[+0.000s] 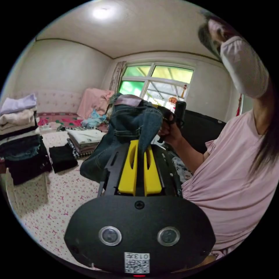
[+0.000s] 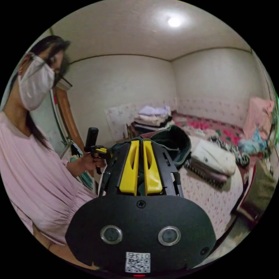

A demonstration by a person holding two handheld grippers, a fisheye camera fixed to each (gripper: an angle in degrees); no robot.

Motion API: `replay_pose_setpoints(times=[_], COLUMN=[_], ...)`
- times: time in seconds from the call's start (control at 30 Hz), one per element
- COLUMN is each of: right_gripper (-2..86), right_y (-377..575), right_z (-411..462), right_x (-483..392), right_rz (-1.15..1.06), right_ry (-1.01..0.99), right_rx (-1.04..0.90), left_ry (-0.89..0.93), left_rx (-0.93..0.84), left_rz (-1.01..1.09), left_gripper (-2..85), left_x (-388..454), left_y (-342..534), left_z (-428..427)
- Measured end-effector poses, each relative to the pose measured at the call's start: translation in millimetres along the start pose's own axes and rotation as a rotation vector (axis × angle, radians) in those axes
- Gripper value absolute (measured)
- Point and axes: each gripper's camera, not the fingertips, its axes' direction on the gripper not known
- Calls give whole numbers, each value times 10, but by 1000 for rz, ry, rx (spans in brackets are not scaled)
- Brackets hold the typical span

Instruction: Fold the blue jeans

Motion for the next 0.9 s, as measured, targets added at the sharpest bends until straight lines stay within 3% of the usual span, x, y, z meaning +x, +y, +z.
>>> replay_pose_setpoints(times=[0.1,0.2,0.3,0.37,0.43,0.6,0.77,0.9], right_gripper=[44,69,63,66,72,104,141,144], right_y=[-371,-389,-4,277,657,1293,1670,1808], right_z=[294,1168,1940,1987,1983,2055,2272,2411], right_x=[-392,-596,-768,-764,-669,-819,-1068,-1115], right_rz=[-92,4,82,173,318,379,427,469], right_ry=[-66,-142,-233,-288,-247,-162,-100,-28], right_rx=[45,-177,-454,-423,-489,-712,-824,-856], left_ry=[-50,-154,-472,-640,-671,-827,-613,-569], left_rx=[67,5,-133,-180,-138,-130,-367,-554], left_rz=[-81,-414,-709,-860,-913,-710,-427,-251], left_gripper=[2,3,7,11,15,97,167,176], left_x=[-1,-420,-702,-721,-650,-462,-447,-325], left_y=[177,825,1690,2210,2406,2140,1727,1737], left_z=[-386,-518,-754,-1059,-1263,-1374,-674,-80])
